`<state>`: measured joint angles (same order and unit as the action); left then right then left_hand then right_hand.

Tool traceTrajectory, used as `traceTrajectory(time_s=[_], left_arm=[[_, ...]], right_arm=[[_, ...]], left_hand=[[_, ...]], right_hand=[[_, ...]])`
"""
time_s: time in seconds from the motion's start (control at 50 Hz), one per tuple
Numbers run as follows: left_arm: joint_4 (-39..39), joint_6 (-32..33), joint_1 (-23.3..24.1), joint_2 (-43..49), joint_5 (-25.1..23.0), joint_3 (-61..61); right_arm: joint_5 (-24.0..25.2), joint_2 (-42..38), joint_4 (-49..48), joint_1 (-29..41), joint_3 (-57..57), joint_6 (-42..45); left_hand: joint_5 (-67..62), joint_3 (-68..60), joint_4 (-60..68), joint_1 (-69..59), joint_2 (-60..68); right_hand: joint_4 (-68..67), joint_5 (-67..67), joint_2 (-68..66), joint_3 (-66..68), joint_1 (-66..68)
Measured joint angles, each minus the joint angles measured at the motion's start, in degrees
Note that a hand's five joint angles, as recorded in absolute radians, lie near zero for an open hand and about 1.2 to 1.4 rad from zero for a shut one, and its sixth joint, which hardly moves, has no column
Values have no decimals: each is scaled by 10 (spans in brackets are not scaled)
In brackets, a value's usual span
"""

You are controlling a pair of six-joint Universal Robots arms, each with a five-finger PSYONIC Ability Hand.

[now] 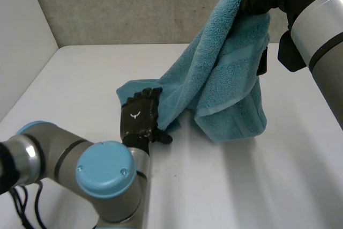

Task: Fold the laundry

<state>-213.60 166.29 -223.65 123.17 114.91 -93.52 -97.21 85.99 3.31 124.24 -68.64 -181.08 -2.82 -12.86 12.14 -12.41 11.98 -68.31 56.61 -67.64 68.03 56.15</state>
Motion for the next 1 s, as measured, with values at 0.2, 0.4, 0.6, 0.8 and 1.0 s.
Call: traceTrajectory(time_s=[0.2,0.4,0.6,0.8,1.0], left_arm=[[-18,21,-82,6,64,17],[-13,55,-190,-56,56,-52],[11,75,-236,-117,-71,-130],[88,148,-287,-153,-165,-132],[148,314,-320,-101,-232,-48]], right_arm=[[3,-4,-2,-52,-14,8],[7,-21,-4,-97,-37,15],[41,-74,-4,-96,-90,110],[62,-175,79,-97,-122,318],[53,-271,142,-97,-33,412]], left_hand=[[0,0,0,0,0],[-18,-15,21,-21,22],[-429,-433,442,-470,444],[-522,-553,561,-535,565],[-522,-553,561,-535,566]], right_hand=[[0,0,0,0,0],[0,0,0,0,0],[0,0,0,1,0],[0,0,0,0,0],[0,0,0,1,0]])
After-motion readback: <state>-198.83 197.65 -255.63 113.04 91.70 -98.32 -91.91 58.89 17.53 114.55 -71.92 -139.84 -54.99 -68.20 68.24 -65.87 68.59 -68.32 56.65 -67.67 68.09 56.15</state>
